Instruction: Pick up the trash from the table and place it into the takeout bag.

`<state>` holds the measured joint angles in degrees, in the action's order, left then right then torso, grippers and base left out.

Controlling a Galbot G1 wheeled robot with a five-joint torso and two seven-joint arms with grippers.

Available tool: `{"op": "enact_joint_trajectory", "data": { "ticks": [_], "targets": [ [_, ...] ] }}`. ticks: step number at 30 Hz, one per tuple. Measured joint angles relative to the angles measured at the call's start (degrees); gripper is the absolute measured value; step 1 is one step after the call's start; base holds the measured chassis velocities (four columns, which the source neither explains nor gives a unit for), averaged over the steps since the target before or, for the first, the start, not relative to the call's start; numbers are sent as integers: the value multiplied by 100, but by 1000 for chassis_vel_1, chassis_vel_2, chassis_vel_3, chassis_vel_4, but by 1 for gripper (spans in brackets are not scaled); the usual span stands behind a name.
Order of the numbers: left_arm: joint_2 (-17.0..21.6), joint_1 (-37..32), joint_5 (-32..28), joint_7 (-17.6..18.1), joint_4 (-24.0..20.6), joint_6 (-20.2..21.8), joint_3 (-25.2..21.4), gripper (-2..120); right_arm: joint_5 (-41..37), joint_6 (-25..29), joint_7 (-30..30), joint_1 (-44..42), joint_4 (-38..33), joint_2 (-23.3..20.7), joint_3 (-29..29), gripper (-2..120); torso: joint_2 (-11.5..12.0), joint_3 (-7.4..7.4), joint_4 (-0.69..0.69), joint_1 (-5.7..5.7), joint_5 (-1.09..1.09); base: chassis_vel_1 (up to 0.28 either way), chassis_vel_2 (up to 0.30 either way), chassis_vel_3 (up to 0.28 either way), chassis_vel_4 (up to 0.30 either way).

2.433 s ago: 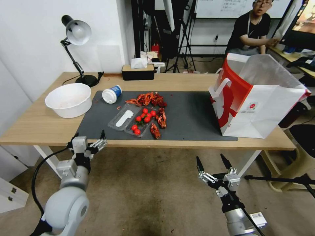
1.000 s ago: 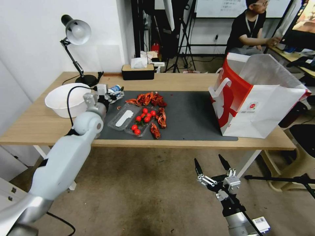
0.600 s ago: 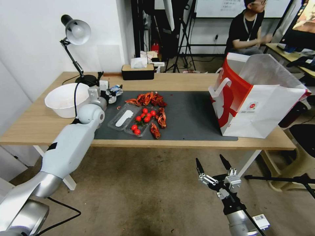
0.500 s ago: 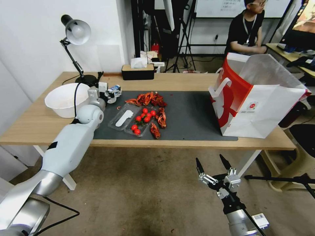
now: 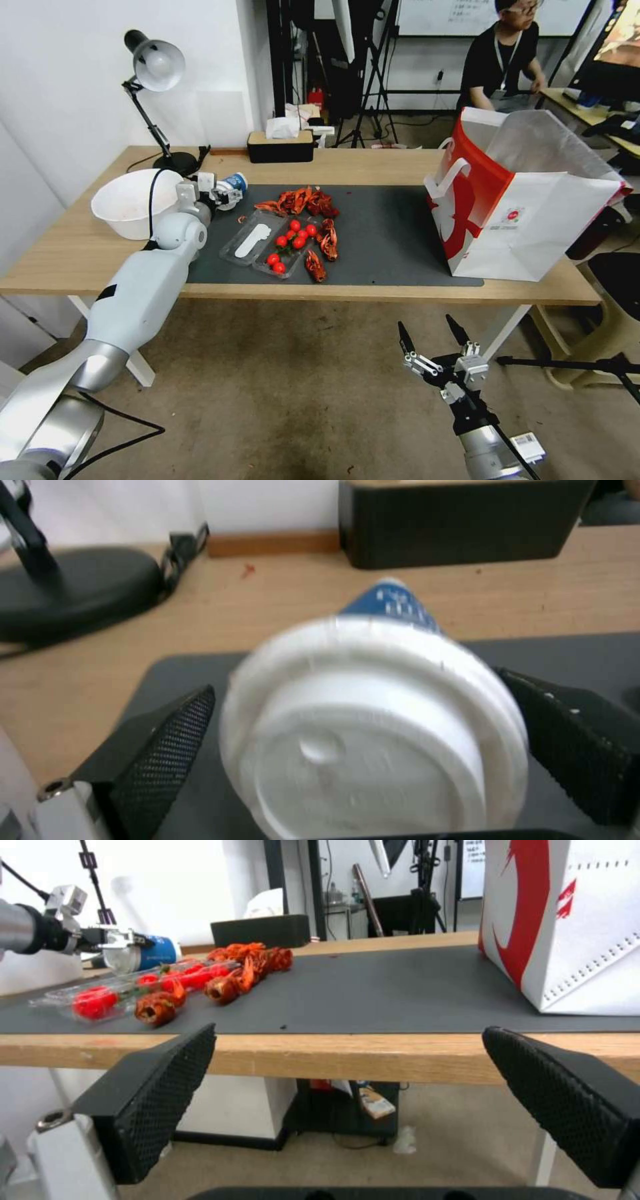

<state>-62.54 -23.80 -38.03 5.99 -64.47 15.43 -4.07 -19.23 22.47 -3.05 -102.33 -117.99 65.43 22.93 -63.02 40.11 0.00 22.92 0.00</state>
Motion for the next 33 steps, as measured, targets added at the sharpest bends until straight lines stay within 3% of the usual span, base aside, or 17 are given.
{"op": "enact_joint_trajectory", "data": {
  "ticks": [8, 15, 20, 23, 24, 27, 28, 31, 33],
  "targets": [
    [0, -66, -655, 155, -86, 481, -73, 99, 3, 20, -4, -32, -15, 3, 2, 100, 0, 0, 0, 0, 0, 0, 0, 0, 0],
    [15, -168, -954, 314, -246, 551, -139, 77, 10, 49, -8, -54, -39, 4, 4, 100, 0, 0, -1, 0, 0, 0, 0, 0, 0],
    [69, -245, -1036, 283, -464, 440, -215, 69, 22, 50, -9, -52, -49, 11, -6, 100, 0, 0, 0, 0, 0, 0, 0, 0, 0],
    [156, -291, -1134, 248, -887, 297, -263, 62, 28, 48, -9, -52, -83, 6, -12, 100, 0, 0, 1, 0, 0, 0, 0, 0, 0],
    [156, -291, -1134, 248, -887, 297, -263, 62, 28, 48, -9, -52, -83, 6, -12, 100, 0, 0, 1, 0, 0, 0, 0, 0, 0],
    [265, -255, -1168, 151, -1577, 118, -215, 62, 35, 35, -9, -47, -108, -3, -12, 100, 0, 0, 1, 0, 1, 0, 0, 0, 0],
    [265, -255, -1168, 151, -1577, 118, -215, 62, 35, 35, -9, -47, -108, -3, -12, 100, 0, 0, 1, 0, 1, 0, 0, 0, 0],
    [310, -10, -1422, 83, -2235, 85, 54, 62, 47, 19, -9, -35, -109, -3, -17, 100, 0, -1, 0, -1, 3, 0, 0, 0, 0],
    [307, 84, -1516, 76, -2392, 85, 180, 62, 54, 14, -9, -33, -109, 6, -23, 100, 0, -1, -1, 0, 3, 0, 0, 0, 0]
  ]
}}
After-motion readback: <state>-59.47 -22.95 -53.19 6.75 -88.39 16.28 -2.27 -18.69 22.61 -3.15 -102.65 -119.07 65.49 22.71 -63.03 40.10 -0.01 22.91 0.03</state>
